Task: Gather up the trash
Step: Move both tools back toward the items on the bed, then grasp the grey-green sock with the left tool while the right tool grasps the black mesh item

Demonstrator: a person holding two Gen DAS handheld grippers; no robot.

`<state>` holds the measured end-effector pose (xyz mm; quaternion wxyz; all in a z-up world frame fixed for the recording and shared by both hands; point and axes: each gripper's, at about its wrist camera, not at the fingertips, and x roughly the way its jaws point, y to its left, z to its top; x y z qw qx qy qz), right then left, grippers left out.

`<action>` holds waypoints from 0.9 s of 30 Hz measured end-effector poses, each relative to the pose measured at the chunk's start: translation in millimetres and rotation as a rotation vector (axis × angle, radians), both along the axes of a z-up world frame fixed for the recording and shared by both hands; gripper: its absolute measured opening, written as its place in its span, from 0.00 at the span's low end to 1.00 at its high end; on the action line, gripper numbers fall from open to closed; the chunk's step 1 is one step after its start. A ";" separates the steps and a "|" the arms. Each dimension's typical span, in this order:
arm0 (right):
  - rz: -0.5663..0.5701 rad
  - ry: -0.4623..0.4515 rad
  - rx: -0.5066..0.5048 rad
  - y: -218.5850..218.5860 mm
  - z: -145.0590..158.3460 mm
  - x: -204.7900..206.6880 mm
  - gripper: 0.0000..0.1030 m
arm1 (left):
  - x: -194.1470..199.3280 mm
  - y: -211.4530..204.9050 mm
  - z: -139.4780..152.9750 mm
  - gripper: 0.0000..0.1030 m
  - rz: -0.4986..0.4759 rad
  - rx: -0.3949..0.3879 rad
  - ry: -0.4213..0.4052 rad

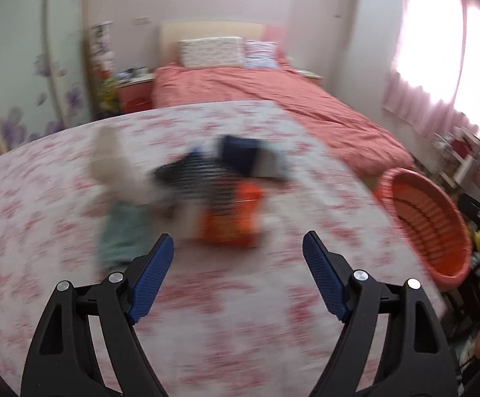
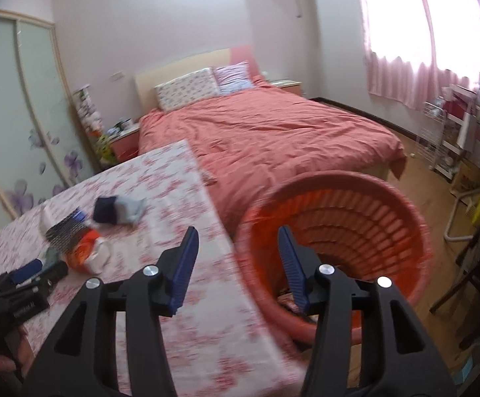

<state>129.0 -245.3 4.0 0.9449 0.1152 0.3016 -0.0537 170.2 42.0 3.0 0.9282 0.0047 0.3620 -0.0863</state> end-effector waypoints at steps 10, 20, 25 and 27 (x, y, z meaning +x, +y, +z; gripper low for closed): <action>0.118 0.057 -0.032 67.9 -16.9 10.7 0.50 | 20.5 72.6 -26.7 0.76 0.152 -0.005 0.066; 0.159 0.080 -0.043 85.8 -21.0 18.7 0.50 | 36.8 81.2 -45.7 0.70 0.191 -0.031 0.128; 0.184 0.088 -0.045 96.5 -22.6 22.5 0.50 | 40.0 79.2 -47.2 0.45 0.188 -0.029 0.138; 0.197 0.088 -0.048 101.7 -22.2 24.1 0.50 | 40.1 80.7 -47.1 0.36 0.190 -0.028 0.137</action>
